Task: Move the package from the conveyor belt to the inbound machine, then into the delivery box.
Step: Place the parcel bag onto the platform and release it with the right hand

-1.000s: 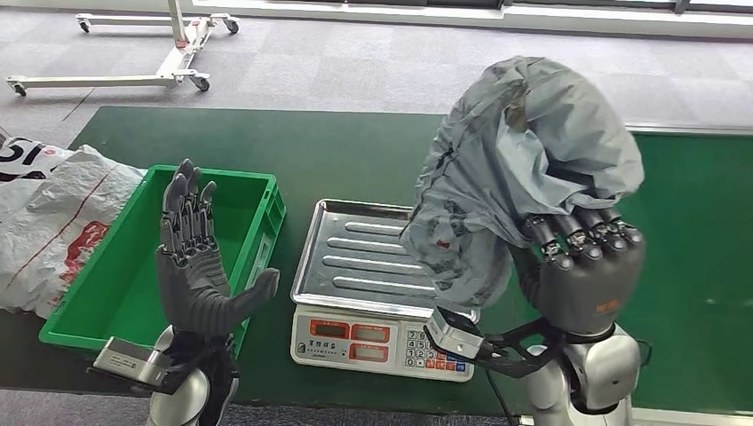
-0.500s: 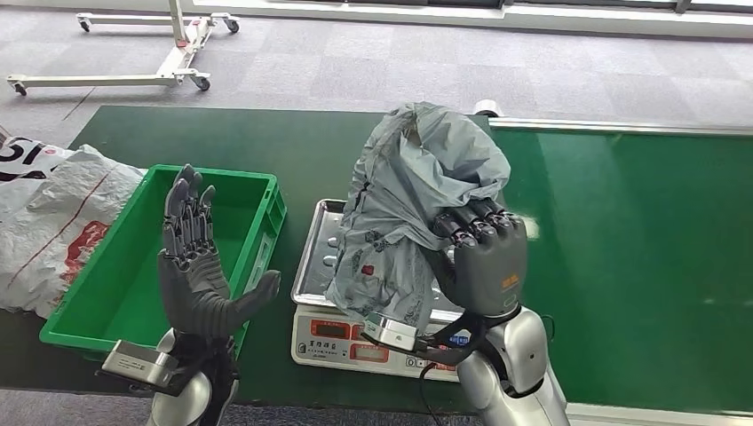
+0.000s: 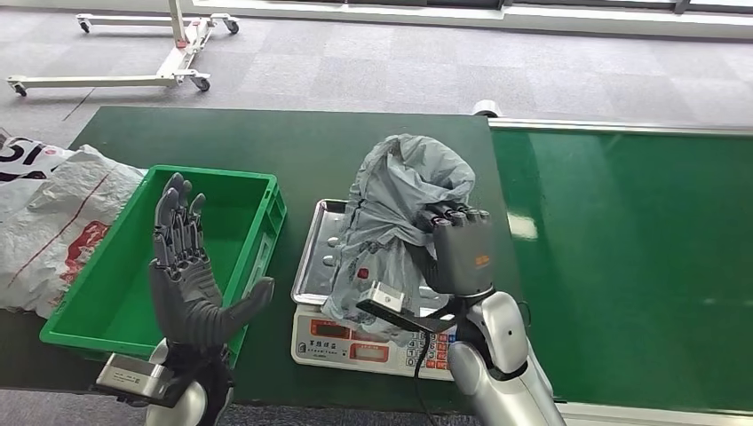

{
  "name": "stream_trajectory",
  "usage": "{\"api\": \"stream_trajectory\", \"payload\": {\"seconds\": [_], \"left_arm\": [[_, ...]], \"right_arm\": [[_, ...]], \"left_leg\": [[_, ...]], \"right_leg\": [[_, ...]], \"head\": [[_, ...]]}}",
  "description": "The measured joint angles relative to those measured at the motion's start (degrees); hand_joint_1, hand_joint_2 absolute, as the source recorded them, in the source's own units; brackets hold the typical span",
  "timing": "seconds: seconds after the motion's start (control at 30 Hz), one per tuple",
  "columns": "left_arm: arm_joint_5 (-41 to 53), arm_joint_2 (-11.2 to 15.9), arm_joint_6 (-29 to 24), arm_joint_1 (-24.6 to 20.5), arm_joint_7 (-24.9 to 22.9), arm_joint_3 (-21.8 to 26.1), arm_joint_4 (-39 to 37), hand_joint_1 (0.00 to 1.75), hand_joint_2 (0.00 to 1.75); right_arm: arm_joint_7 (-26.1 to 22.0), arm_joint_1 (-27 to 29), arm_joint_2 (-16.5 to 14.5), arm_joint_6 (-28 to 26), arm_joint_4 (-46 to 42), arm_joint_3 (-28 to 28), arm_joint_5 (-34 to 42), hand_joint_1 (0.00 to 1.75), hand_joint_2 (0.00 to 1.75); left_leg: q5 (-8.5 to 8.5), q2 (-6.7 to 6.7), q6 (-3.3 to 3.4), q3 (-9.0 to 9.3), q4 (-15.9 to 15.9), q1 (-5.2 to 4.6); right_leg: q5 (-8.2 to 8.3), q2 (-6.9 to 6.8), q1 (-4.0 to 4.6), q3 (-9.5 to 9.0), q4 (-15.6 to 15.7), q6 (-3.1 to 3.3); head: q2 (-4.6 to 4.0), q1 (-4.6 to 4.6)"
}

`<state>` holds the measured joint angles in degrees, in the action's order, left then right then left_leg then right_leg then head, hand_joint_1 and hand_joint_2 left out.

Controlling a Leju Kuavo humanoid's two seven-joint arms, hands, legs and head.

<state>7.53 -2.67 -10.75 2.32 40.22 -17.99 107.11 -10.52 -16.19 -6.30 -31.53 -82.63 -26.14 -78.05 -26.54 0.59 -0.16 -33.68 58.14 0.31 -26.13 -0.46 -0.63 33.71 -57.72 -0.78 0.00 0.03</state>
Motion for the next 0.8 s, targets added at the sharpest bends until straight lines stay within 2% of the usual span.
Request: {"api": "stream_trajectory", "payload": {"seconds": [0.07,0.1,0.2,0.23,0.33,0.47,0.63,0.8], "left_arm": [[0.01,0.36,-0.13,0.49,0.01,-0.32,0.46,0.00,1.75],[0.00,0.53,-0.14,0.63,0.02,-0.50,0.58,0.00,1.75],[0.01,0.82,-0.26,0.82,0.02,-0.75,0.67,0.00,1.75],[0.01,0.89,-0.34,0.88,0.02,-0.79,0.68,0.00,1.75],[0.09,1.13,-0.68,1.14,0.02,-1.09,0.86,0.00,1.75],[0.36,1.29,-0.82,1.35,0.02,-1.34,1.13,0.00,1.75],[1.26,1.34,-0.88,1.33,0.02,-1.42,1.13,0.00,1.75],[2.57,1.33,-0.89,1.35,0.02,-1.42,1.21,0.00,1.75]], "right_arm": [[1.36,-0.99,0.01,2.01,3.00,0.00,1.18,1.75,1.75],[1.74,-1.40,0.01,2.60,4.35,0.00,1.51,1.43,1.75],[3.01,-2.06,0.01,3.57,7.67,0.00,1.45,0.29,1.75],[3.48,-2.21,0.01,3.82,8.62,0.00,1.27,0.23,1.75],[5.73,-2.68,0.01,6.15,11.25,0.00,0.15,0.23,1.75],[9.18,-3.10,0.01,12.50,13.97,0.00,-2.08,0.00,0.00],[12.16,-4.43,0.01,21.32,17.56,0.00,-2.87,0.00,0.00],[11.44,-4.87,0.01,21.55,18.95,0.01,0.49,0.00,0.00]], "left_leg": [[0.03,-0.02,0.02,-0.01,0.00,0.00],[0.03,-0.03,0.02,-0.01,0.00,0.00],[0.03,-0.03,0.02,0.00,0.00,0.00],[0.03,-0.02,0.02,-0.01,0.00,0.00],[0.03,-0.02,0.02,-0.01,0.00,0.00],[0.03,-0.02,0.02,-0.02,0.00,0.00],[0.03,-0.01,0.02,0.00,0.00,0.00],[0.04,-0.01,0.02,0.04,0.00,0.00]], "right_leg": [[0.00,-0.02,0.00,0.00,0.00,0.00],[0.00,-0.03,0.00,-0.01,0.00,0.00],[0.00,-0.03,0.00,-0.01,0.00,0.00],[0.00,-0.02,0.00,0.00,0.00,0.00],[0.00,-0.02,0.00,0.00,0.00,0.00],[0.00,-0.02,0.00,0.01,0.00,0.00],[0.00,-0.01,0.00,0.00,0.00,0.00],[0.01,0.00,0.00,-0.01,0.00,0.01]], "head": [[0.00,0.01],[0.00,0.00],[0.00,-0.01],[0.00,0.00],[0.00,0.01],[0.00,0.00],[-0.01,0.00],[0.00,0.01]]}}
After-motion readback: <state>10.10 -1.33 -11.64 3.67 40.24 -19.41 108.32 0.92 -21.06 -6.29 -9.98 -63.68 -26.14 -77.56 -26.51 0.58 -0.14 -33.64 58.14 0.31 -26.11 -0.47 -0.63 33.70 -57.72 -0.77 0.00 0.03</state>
